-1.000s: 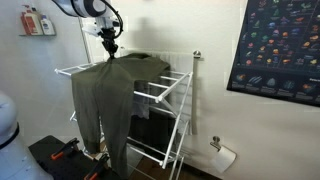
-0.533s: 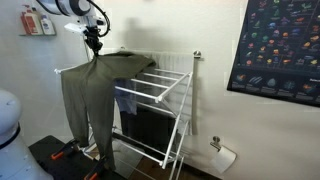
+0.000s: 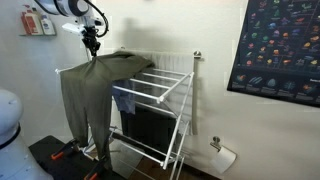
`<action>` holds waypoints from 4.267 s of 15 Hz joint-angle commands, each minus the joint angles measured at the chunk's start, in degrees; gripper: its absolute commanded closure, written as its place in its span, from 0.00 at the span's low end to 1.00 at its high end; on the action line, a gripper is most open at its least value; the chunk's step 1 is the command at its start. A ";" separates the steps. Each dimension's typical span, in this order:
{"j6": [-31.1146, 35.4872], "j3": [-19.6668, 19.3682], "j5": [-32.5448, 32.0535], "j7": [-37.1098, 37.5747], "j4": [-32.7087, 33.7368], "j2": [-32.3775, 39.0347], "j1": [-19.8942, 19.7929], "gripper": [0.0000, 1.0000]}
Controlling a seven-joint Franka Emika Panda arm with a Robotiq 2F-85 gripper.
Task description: Move the trousers to the left, remove the striped shirt from underneath the trousers and pull it to the right
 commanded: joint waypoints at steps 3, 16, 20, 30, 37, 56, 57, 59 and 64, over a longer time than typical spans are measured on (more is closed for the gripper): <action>-5.15 -4.09 6.48 -4.55 1.50 -4.23 -2.64 0.35; -22.17 -20.70 3.98 -8.89 6.89 -3.18 -17.98 0.00; -27.37 -22.54 1.10 -10.44 9.33 2.40 -20.16 0.00; -29.64 -22.10 -6.02 -16.17 13.82 16.93 -20.90 0.00; -17.82 -18.75 -5.73 -15.50 8.86 16.52 -18.57 0.00; -8.66 -14.60 21.10 -16.52 -0.11 12.71 -16.75 0.00; -8.51 -14.51 22.61 -16.74 -0.30 12.27 -16.67 0.00; -7.75 -14.22 25.11 -17.38 -0.73 11.24 -16.42 0.00; -4.11 -13.33 27.01 -19.48 -3.23 9.46 -15.10 0.00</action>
